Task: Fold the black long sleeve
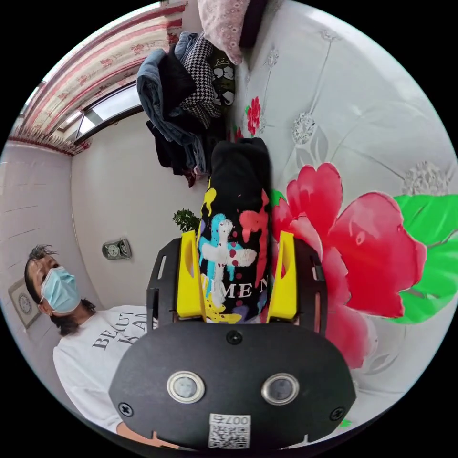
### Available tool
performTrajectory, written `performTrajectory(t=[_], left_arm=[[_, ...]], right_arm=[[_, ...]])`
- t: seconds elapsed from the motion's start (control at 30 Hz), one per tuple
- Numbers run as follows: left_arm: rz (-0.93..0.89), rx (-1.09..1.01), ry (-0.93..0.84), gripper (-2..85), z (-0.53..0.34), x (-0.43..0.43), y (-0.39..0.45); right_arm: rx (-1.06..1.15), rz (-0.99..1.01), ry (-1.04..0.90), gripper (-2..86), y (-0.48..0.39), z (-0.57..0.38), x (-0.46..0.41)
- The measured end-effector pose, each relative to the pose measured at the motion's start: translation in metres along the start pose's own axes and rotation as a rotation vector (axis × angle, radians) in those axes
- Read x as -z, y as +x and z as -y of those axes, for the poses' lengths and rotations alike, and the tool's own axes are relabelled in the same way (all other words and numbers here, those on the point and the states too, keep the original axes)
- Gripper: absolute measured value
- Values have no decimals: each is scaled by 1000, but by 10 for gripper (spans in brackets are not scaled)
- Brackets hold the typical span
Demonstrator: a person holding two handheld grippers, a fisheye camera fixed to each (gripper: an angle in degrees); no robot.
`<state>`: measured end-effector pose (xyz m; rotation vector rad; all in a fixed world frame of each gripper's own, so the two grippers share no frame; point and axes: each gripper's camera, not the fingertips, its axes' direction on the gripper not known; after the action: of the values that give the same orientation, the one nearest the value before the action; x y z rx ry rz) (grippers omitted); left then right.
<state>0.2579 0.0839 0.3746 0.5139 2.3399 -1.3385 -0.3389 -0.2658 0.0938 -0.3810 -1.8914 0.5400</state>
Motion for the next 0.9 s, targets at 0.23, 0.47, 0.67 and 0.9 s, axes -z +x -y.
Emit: performTrajectory(t=[0.23,0.47,0.67,0.9], left_arm=[[-101,-137,-266,140,79,-110,-12],[-223,-228,-317,60,78,-166,34],[-221,-435,-326,49,109,-236,162],[-78,-693,-249,63,200,-370,364]], right_arm=[[59,-52,-185,124,3,24,-27],[154,-58,-96,31,-36,-2,20],[352,-168,-11,15,-127,4,111],[519,-373,176,32,-241,68,235]])
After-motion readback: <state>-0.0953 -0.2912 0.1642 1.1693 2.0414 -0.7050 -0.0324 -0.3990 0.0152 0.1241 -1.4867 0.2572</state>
